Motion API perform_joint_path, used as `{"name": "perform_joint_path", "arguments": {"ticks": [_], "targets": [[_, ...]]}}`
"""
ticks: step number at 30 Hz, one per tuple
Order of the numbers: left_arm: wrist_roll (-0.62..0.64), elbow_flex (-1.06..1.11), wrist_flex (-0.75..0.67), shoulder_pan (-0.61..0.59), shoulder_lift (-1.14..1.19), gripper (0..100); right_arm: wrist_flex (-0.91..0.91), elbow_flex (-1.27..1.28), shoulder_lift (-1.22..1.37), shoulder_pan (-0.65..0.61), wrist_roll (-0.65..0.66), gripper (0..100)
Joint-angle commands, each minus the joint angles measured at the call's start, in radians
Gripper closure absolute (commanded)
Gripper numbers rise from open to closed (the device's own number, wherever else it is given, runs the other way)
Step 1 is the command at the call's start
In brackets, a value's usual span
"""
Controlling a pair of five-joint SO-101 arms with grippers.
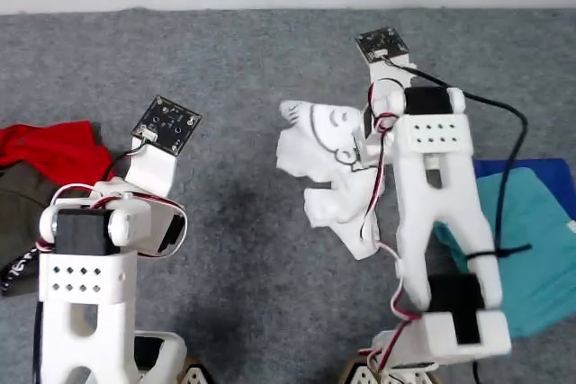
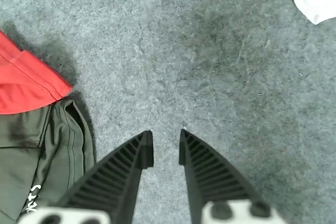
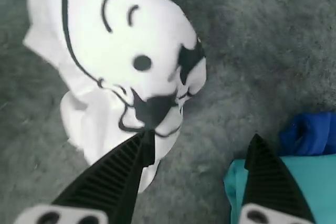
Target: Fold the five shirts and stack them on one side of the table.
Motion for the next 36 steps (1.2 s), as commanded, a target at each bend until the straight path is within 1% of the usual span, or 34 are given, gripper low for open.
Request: {"name": "perform_joint_path", "arguments": {"ticks": [1,4,7,10,13,16,18,20,23,24,25,26,29,33,36], "targets": [[-0.003,-0.039,-0.014,-0.009,-0.017,91,0.051,-0.031,-0.101,-0.071,-0.005,71.9],[-0.003,-0.039,-0.014,-0.009,-0.017,91,0.039,0.011,-0.101,-0.18,-0.011,72.0],[-0.003,-0.039,-0.011,-0.009,-0.017,91,-0.038,0.091,-0.076,-0.285,-0.011,72.1],[-0.003,-0.039,-0.011,-0.011,-0.017,91,-0.134,0.176,-0.039,-0.335,-0.011,72.1],[-0.003,-0.039,-0.011,-0.009,-0.017,91,-0.295,0.252,0.022,-0.315,-0.006,72.1],[-0.003,-0.039,-0.011,-0.011,-0.017,91,-0.481,0.288,0.114,-0.242,-0.003,72.2],[-0.003,-0.039,-0.011,-0.014,-0.017,91,-0.515,0.285,0.186,-0.206,-0.003,73.2],[-0.003,-0.039,-0.009,-0.014,-0.017,91,-0.538,0.284,0.255,-0.189,-0.002,78.6],[-0.003,-0.039,-0.009,-0.012,-0.017,91,-0.568,0.281,0.325,-0.154,0.038,93.8],[-0.003,-0.039,-0.009,-0.012,-0.017,91,-0.561,0.269,0.329,-0.143,0.051,98.7],[-0.003,-0.039,-0.009,-0.012,-0.017,91,-0.544,0.255,0.329,-0.136,0.055,99.1],[-0.003,-0.039,-0.009,-0.012,-0.017,91,-0.51,0.235,0.325,-0.131,0.055,97.4],[-0.003,-0.039,-0.009,-0.012,-0.017,91,-0.349,0.137,0.265,-0.14,0.058,98.7],[-0.003,-0.041,-0.015,-0.015,-0.017,91,-0.11,-0.005,0.096,-0.208,0.058,98.7],[-0.003,-0.044,-0.015,-0.026,-0.017,91,0.015,-0.069,-0.058,-0.285,0.058,98.7]]}}
